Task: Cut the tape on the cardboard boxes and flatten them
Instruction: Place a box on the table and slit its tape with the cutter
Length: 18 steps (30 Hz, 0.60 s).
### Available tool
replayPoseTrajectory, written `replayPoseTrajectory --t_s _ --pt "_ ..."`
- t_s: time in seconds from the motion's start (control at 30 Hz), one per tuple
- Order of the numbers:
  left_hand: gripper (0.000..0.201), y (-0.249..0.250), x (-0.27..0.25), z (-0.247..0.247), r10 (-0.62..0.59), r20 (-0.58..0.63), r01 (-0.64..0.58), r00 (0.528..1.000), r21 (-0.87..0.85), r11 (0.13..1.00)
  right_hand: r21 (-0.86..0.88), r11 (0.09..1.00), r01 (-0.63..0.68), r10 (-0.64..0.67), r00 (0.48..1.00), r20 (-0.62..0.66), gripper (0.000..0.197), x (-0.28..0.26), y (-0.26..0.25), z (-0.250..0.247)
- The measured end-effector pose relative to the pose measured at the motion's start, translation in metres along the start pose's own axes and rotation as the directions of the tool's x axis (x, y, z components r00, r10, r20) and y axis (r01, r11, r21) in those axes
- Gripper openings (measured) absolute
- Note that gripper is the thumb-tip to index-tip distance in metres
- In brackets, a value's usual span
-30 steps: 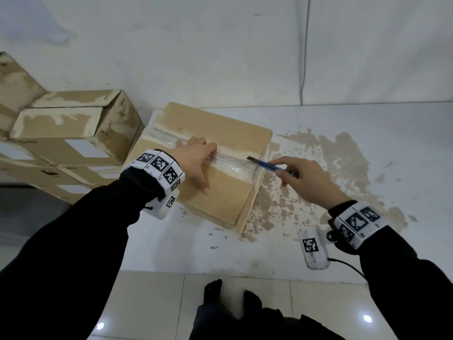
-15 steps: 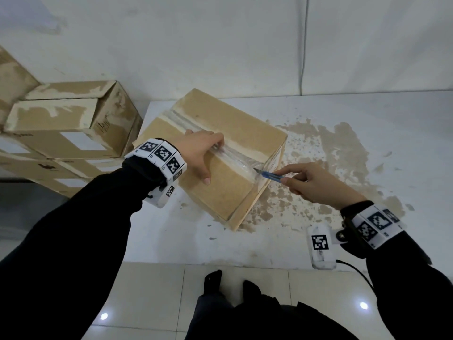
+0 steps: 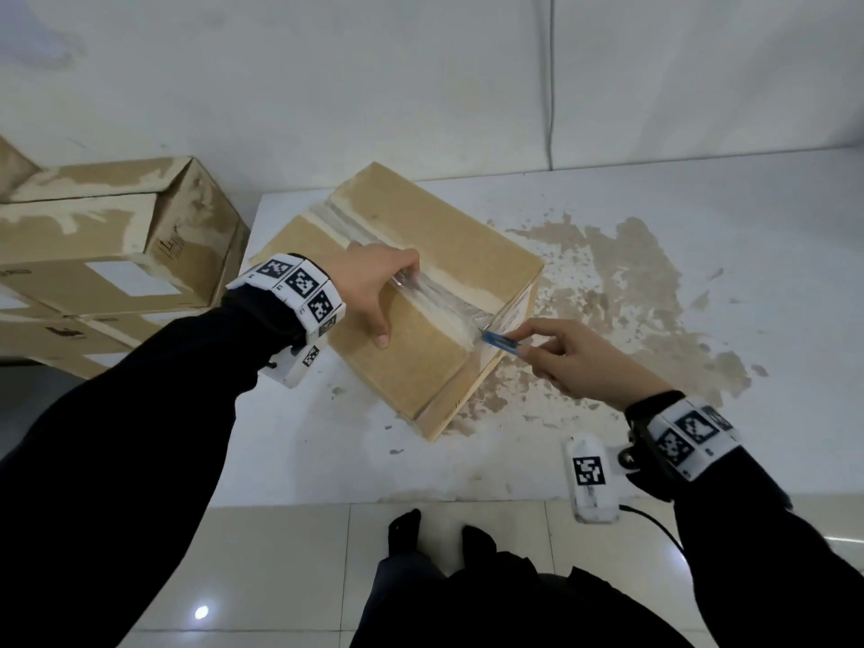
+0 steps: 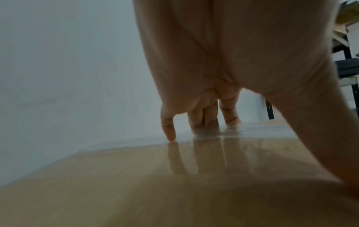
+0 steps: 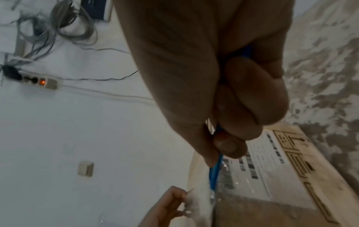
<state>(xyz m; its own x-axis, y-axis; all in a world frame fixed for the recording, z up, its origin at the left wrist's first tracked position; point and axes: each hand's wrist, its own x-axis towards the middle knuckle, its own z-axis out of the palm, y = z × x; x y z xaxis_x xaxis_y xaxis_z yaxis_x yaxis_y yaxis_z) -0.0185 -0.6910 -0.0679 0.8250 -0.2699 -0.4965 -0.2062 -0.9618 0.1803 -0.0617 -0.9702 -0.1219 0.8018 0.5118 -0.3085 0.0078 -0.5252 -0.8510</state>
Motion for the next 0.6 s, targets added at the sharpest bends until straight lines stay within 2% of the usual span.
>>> replayPoseTrajectory --t_s 0.1,0.17,0.27,0.33,0.4,0.47,0.53,0.6 --pt "0.082 -0.001 -0.001 0.000 -0.008 -0.010 0.008 1.000 -0.010 1.000 0.055 0.998 -0.014 0.010 0.997 0.075 0.017 -0.011 0.002 -0.004" --pt "0.083 -0.001 0.000 -0.003 0.001 -0.033 -0.002 0.999 -0.026 1.000 0.042 0.999 -0.025 0.022 0.997 0.076 0.017 -0.017 0.005 -0.008" --pt "0.086 0.003 -0.001 -0.008 0.033 -0.043 -0.034 0.999 -0.010 0.999 -0.006 1.000 -0.003 0.003 1.000 0.006 0.018 -0.012 0.001 0.003" --pt "0.086 0.003 -0.002 -0.009 0.030 -0.010 -0.030 1.000 0.006 1.000 -0.036 0.999 0.034 -0.037 0.995 -0.090 0.018 -0.012 -0.001 0.012" --pt "0.072 0.002 -0.002 -0.008 0.013 -0.007 -0.012 1.000 0.085 0.996 -0.088 0.995 0.049 -0.066 0.976 -0.208 0.019 -0.018 0.000 0.009" --pt "0.050 0.008 -0.001 -0.009 0.000 -0.071 0.016 0.997 0.221 0.975 -0.158 0.986 0.061 -0.105 0.953 -0.285 0.023 -0.024 0.002 0.000" --pt "0.048 0.021 0.001 -0.007 -0.052 -0.088 0.078 0.995 0.336 0.939 -0.212 0.974 0.083 -0.144 0.946 -0.291 0.026 -0.026 0.001 -0.004" --pt "0.046 0.035 0.005 -0.002 -0.166 -0.088 0.185 0.982 0.309 0.933 -0.278 0.954 0.110 -0.181 0.952 -0.245 0.027 -0.026 -0.001 -0.003"
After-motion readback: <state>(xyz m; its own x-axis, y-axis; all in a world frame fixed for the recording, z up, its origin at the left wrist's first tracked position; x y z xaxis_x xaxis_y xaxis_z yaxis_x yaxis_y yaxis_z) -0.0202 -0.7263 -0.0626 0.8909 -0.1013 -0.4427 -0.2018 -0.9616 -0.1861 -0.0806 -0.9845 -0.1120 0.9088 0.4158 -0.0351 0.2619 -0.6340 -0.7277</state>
